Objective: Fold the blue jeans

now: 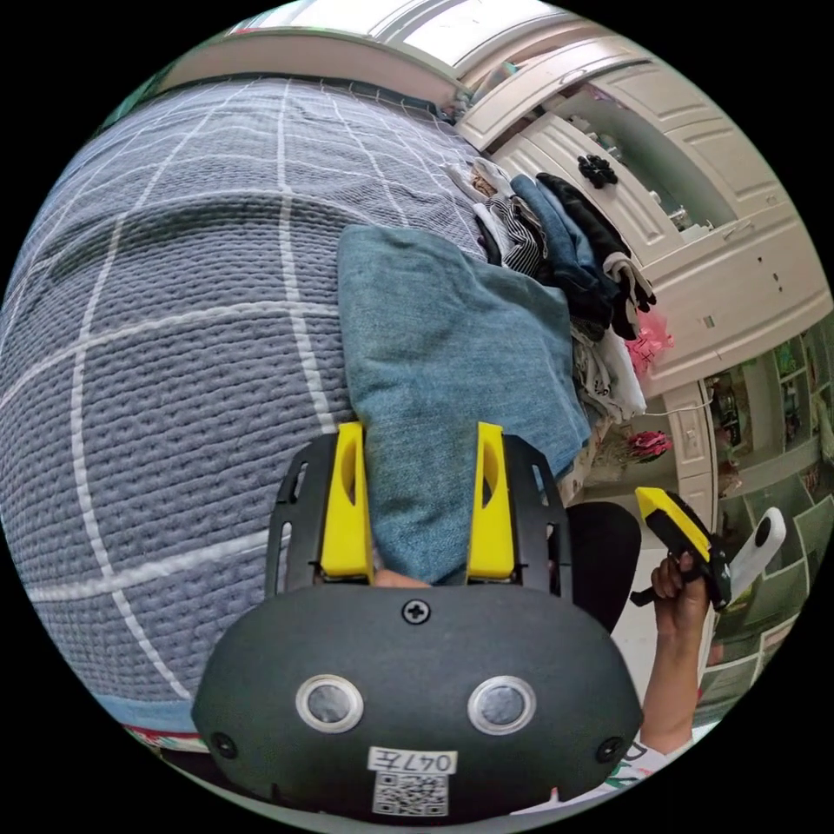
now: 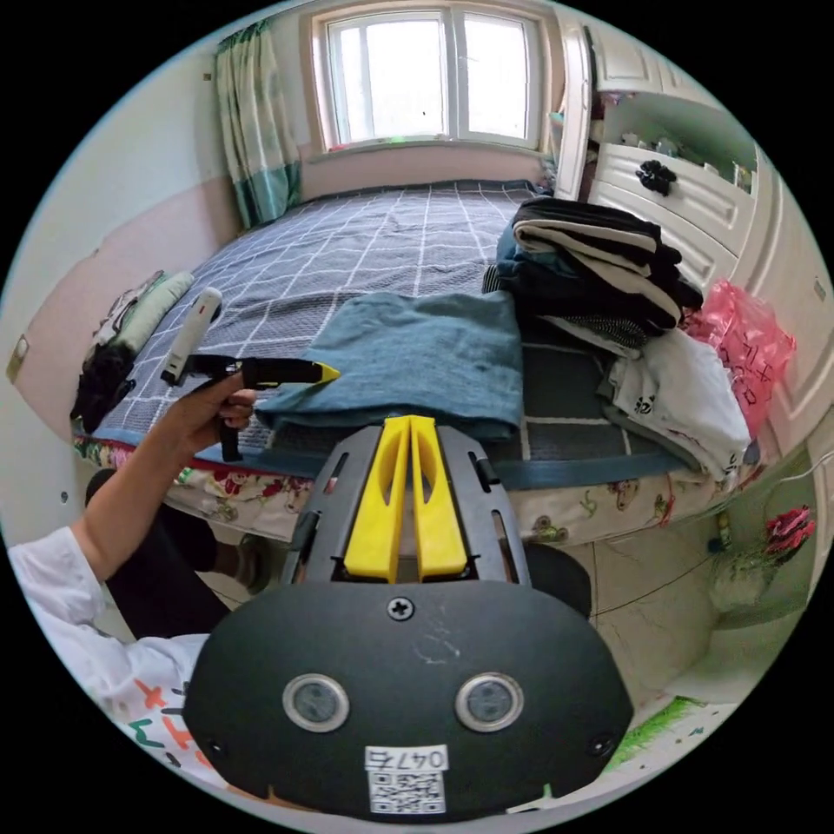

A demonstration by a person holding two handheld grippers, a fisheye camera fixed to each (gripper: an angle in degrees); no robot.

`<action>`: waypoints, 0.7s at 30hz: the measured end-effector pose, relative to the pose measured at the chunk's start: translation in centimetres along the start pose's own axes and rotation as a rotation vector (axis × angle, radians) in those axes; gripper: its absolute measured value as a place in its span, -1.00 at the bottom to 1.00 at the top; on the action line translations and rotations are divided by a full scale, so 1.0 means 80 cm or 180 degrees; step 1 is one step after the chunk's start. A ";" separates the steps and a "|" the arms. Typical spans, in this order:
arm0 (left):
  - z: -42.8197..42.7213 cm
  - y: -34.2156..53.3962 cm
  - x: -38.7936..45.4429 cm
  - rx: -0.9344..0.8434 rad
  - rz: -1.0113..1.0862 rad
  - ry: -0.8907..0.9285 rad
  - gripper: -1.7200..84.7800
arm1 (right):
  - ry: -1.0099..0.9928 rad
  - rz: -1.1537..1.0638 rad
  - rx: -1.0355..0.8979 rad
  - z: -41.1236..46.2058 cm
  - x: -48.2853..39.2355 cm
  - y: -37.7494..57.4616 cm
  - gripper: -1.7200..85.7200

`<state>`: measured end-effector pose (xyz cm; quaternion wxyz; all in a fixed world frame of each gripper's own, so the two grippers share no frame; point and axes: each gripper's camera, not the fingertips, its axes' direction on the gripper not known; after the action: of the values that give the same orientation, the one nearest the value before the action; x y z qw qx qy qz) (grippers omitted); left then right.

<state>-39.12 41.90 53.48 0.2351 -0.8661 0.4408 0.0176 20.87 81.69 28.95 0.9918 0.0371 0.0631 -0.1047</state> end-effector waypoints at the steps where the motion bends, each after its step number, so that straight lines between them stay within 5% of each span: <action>1: 0.000 0.000 -0.004 -0.0011 -0.0019 0.0040 -0.58 | 0.0024 -0.0033 -0.0004 -0.001 -0.003 0.000 -0.98; 21: 0.011 0.000 -0.040 -0.0127 -0.0062 0.0374 -0.64 | 0.0571 -0.0661 0.0401 -0.002 -0.042 0.006 -0.92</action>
<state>-40.92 44.68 53.47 0.1917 -0.8744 0.4449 -0.0267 17.73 82.85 29.27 0.9617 0.1016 0.1483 -0.2068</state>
